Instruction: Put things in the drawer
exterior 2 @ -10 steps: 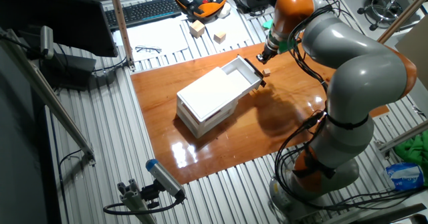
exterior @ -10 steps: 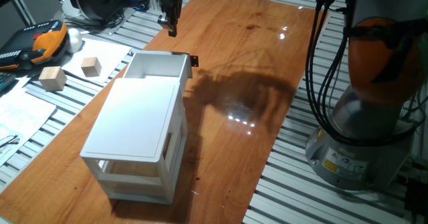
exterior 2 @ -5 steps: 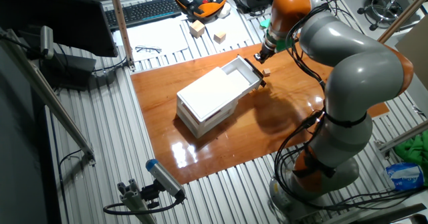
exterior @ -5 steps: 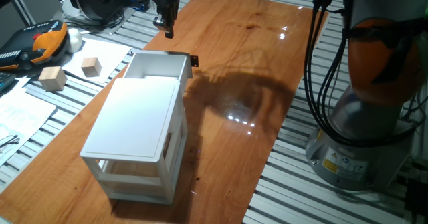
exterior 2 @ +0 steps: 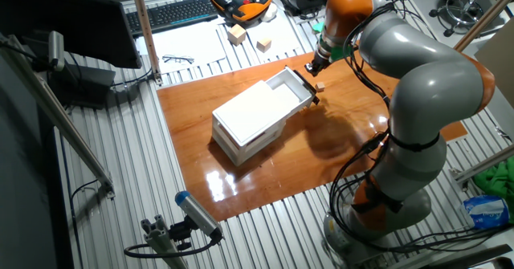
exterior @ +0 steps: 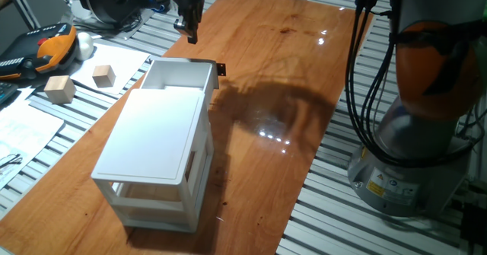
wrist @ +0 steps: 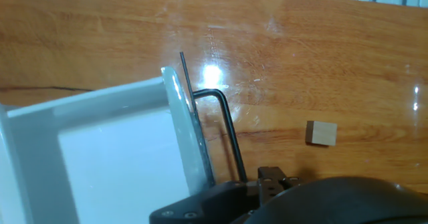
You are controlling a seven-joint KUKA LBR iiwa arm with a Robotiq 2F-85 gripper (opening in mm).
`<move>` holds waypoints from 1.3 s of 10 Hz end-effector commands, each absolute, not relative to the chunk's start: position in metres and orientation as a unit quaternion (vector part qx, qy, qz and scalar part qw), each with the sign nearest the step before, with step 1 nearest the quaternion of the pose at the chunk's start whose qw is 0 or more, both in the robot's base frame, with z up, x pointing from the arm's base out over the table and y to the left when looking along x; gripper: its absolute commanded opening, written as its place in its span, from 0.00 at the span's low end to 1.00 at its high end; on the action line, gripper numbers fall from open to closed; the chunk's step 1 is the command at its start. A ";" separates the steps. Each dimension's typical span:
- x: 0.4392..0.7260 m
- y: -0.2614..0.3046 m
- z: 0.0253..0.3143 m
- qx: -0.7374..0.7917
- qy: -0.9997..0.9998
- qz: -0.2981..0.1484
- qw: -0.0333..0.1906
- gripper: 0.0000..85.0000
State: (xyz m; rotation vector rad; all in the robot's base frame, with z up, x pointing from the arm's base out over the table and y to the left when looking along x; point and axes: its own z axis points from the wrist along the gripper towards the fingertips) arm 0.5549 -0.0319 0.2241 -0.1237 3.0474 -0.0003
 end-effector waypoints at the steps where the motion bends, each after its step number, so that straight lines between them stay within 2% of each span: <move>1: 0.555 -0.032 0.224 -0.014 0.999 0.004 0.049 0.00; 4: 0.555 -0.032 0.224 0.051 0.997 0.035 0.044 0.00; 5: 0.555 -0.032 0.224 0.041 0.998 -0.001 0.038 0.00; 8: 0.555 -0.032 0.224 0.040 0.999 0.000 0.019 0.00; 12: 0.561 -0.037 0.218 0.041 0.999 -0.003 0.023 0.00; 13: 0.562 -0.039 0.215 0.037 0.999 -0.013 0.032 0.00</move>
